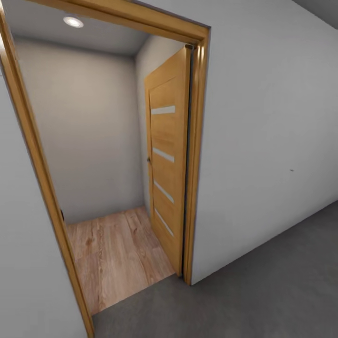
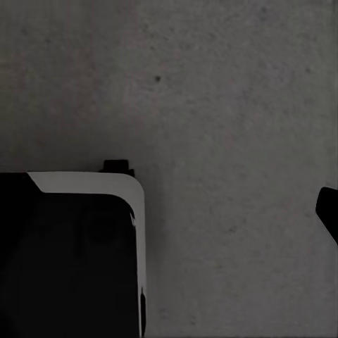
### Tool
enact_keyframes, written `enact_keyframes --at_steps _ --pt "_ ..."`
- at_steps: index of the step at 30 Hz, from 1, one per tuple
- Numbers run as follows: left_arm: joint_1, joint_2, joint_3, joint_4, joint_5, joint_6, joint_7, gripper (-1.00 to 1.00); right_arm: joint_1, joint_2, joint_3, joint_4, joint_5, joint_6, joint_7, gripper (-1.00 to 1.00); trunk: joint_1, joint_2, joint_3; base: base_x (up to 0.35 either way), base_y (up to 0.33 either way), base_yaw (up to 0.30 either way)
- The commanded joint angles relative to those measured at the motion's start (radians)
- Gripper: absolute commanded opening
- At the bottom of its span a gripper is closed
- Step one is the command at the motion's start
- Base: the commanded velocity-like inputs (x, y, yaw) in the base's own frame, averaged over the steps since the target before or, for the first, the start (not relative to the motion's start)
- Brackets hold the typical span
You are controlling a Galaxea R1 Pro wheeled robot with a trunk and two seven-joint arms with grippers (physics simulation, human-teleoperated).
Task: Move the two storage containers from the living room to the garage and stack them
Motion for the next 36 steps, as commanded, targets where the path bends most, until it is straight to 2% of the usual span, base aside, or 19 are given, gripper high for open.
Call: enact_keyframes --at_steps 1,13,20,31,36 --pt "0.0 0.0 0.005 0.0 0.004 0.001 0.002 1.0 -0.001 0.0 0.009 0.003 -0.011 -0.004 -0.001 1.0 0.001 -0.001 0.0 0.324 0.0 0.0" --pt "0.0 0.0 0.005 0.0 0.004 -0.004 0.002 1.0 -0.001 0.002 0.01 0.003 -0.007 -0.014 -0.005 1.0 0.001 -0.001 0.0 0.324 0.0 0.0" --pt "0.0 0.001 0.006 0.0 0.007 -0.006 0.002 1.0 -0.001 -0.001 0.009 0.002 0.027 -0.018 -0.007 1.0 0.001 -0.001 0.0 0.324 0.0 0.0" --pt "0.0 0.001 0.006 0.0 0.009 -0.006 0.002 1.0 -0.001 0.006 0.006 0.002 0.023 -0.004 -0.008 1.0 0.001 -0.001 0.0 0.324 0.0 0.0" --pt "0.0 0.001 0.007 0.0 0.009 -0.006 0.002 1.0 -0.001 0.001 0.007 0.002 0.025 -0.005 -0.008 1.0 0.001 -0.001 0.0 0.324 0.0 0.11"
